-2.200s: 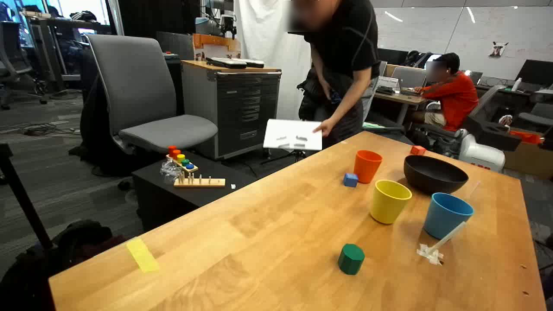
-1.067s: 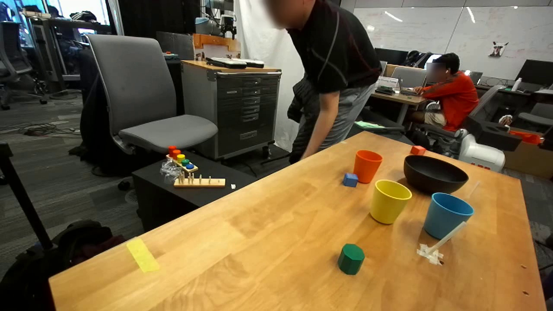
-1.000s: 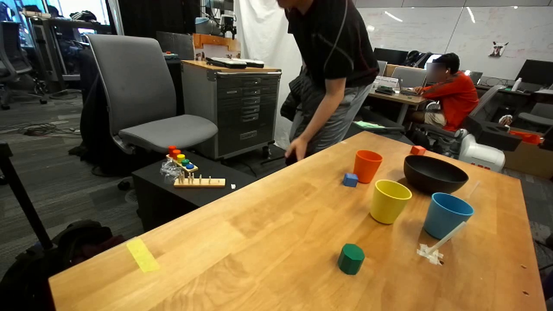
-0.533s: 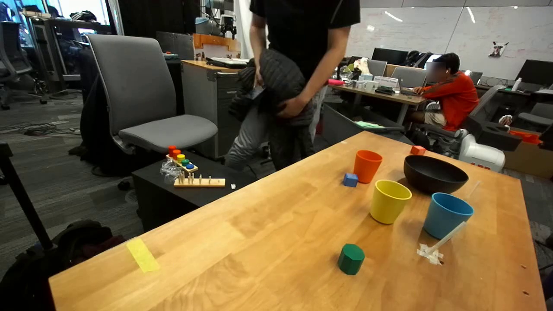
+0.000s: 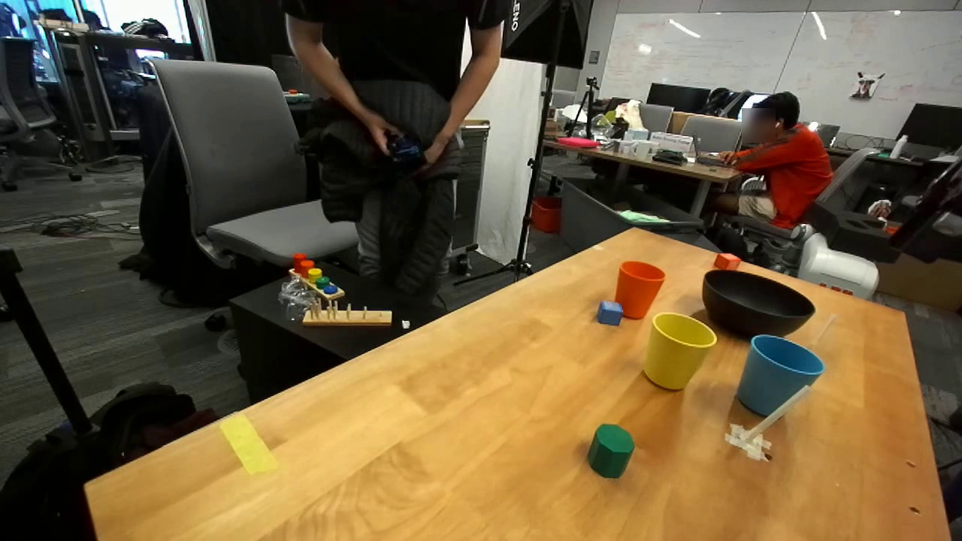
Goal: Stack the three cups on the table
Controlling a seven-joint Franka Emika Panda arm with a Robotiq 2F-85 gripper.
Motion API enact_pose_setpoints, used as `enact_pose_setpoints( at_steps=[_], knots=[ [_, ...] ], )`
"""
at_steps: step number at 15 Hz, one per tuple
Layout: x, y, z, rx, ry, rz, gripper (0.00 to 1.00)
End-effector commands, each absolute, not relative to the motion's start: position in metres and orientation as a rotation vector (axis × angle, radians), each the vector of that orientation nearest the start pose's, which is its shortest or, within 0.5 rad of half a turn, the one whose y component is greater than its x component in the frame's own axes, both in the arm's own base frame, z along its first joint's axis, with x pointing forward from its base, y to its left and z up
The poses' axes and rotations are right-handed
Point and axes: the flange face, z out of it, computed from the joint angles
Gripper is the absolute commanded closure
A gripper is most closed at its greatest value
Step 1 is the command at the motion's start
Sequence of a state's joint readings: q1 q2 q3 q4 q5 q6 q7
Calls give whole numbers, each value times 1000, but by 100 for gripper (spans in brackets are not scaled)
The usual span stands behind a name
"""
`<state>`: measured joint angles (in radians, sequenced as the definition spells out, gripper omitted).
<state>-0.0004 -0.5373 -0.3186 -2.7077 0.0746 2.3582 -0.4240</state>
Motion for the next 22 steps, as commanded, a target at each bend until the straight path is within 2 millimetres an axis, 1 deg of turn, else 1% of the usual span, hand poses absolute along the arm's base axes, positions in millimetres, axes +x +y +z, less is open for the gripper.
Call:
enact_pose_setpoints(
  at_steps=[1,4,7,12,16,22],
  knots=[
    [399,-112,389,-2985,-42,-324,0],
    [418,-112,373,-3009,-2,-272,0],
    [432,-109,357,-3033,29,-205,0],
    [447,-106,337,-3055,70,-117,0],
    [451,-107,325,-3058,99,-65,0],
    [444,-112,301,-3075,126,8,0]
  ],
)
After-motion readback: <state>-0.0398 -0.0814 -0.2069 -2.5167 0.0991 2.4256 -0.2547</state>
